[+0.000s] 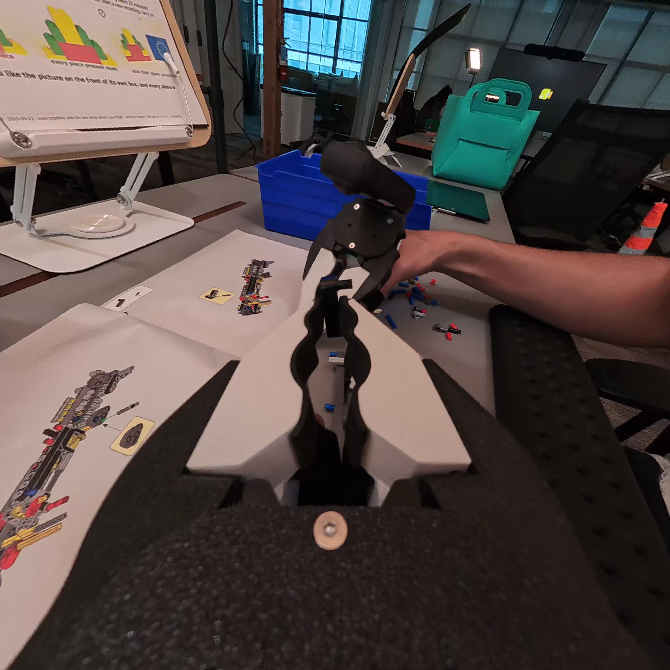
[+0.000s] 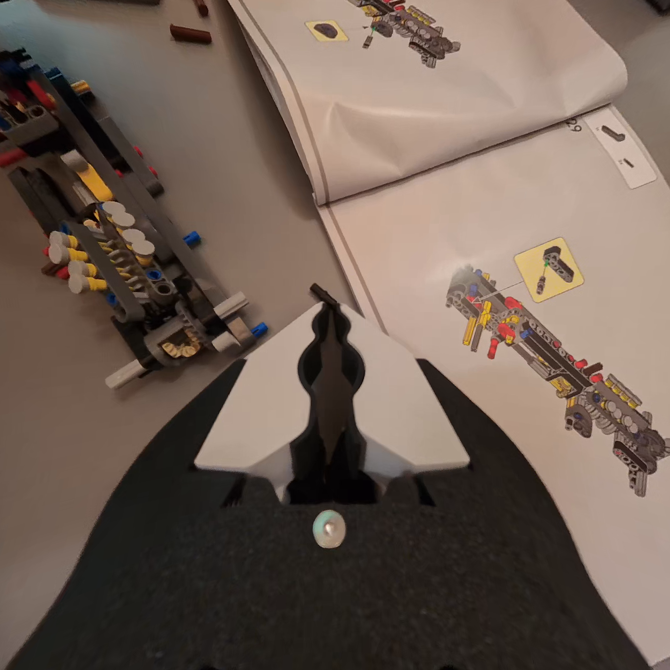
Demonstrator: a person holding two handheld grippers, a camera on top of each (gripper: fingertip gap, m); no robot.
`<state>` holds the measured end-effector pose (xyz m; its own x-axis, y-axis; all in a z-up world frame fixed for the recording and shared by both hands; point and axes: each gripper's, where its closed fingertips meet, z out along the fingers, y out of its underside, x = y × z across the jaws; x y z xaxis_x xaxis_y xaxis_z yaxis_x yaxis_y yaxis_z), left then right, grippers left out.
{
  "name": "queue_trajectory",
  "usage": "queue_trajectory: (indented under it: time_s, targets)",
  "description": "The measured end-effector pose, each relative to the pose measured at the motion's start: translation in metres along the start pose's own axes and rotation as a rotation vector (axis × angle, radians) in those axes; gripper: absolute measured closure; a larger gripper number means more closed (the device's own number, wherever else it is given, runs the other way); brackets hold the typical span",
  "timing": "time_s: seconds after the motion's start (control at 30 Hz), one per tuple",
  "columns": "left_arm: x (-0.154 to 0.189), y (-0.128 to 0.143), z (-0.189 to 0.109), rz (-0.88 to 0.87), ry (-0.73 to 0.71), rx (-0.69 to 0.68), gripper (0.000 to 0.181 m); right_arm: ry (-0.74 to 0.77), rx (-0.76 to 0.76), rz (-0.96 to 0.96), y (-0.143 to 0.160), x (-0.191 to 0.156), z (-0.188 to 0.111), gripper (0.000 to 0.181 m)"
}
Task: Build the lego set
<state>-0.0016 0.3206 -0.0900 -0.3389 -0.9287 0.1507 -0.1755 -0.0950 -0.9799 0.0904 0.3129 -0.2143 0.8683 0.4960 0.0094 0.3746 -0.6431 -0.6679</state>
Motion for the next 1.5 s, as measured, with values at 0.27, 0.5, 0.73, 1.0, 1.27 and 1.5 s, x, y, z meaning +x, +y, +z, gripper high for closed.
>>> queue_trajectory:
  time_s: [0.27, 0.5, 0.73, 1.0, 1.27, 1.5]
  targets:
    - [-0.006, -0.002, -0.003, 0.023, -0.029, 0.005, 0.175, -0.049, -0.064, -0.018, -0.003, -0.009, -0.004, 0.175]
    - [-0.007, -0.003, -0.003, 0.05, -0.046, 0.003, 0.175, -0.013, -0.085, -0.05, -0.007, -0.008, 0.004, 0.163]
    - [-0.004, -0.003, -0.002, 0.082, -0.048, -0.001, 0.174, -0.049, -0.097, 0.024, -0.008, -0.011, 0.006, 0.162]
    - [-0.001, -0.002, -0.002, 0.089, -0.04, -0.003, 0.175, 0.002, -0.084, -0.029, -0.01, -0.01, 0.009, 0.171]
    - [-0.001, -0.001, -0.001, 0.092, -0.039, -0.008, 0.174, 0.019, -0.053, -0.034, -0.009, -0.011, 0.008, 0.177]
    - [-0.004, -0.001, -0.002, 0.099, -0.055, -0.01, 0.174, -0.072, -0.395, 0.017, 0.018, -0.025, -0.055, 0.178]
